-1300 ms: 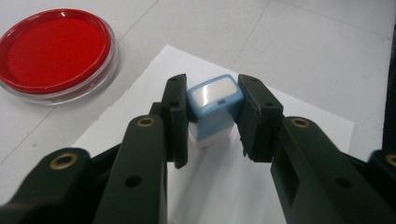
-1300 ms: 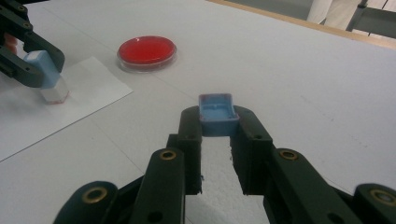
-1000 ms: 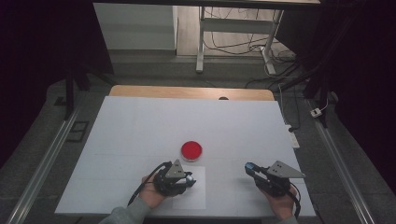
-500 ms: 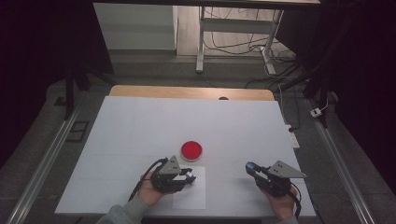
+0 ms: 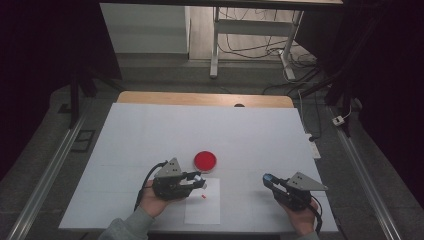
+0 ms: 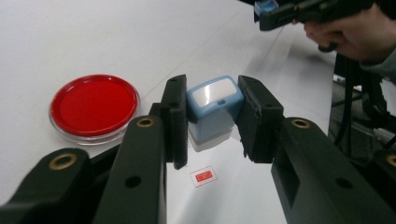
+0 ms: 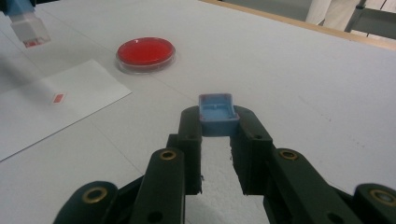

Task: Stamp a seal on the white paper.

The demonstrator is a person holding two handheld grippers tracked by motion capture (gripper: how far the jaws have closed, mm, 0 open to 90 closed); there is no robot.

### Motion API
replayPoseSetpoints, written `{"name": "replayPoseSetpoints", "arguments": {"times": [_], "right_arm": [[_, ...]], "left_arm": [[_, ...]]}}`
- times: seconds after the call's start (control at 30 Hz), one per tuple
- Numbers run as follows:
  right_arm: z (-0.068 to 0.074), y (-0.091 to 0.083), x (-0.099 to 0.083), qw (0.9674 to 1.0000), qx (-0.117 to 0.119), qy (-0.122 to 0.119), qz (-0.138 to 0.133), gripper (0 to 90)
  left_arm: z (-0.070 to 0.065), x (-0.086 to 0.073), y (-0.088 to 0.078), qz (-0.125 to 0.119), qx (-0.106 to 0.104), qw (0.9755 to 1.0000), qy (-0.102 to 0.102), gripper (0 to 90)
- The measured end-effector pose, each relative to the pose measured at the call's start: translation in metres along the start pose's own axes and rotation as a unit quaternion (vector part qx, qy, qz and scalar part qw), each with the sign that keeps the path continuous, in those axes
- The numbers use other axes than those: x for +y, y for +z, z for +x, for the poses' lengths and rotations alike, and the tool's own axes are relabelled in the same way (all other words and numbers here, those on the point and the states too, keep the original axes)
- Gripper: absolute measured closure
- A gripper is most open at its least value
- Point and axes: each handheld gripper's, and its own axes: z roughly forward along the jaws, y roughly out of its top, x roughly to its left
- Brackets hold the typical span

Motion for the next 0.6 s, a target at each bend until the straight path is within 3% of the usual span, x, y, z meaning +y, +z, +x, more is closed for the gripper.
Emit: {"name": "replayPoseSetpoints", "arguments": {"times": [0.6], "right_arm": [[0.0,0.001,0.0,1.0,0.0,-0.001,0.001,73.6]], "left_arm": [[0.009,0.005,-0.019,-0.019,0.014,0.9992,-0.032,65.5]]}}
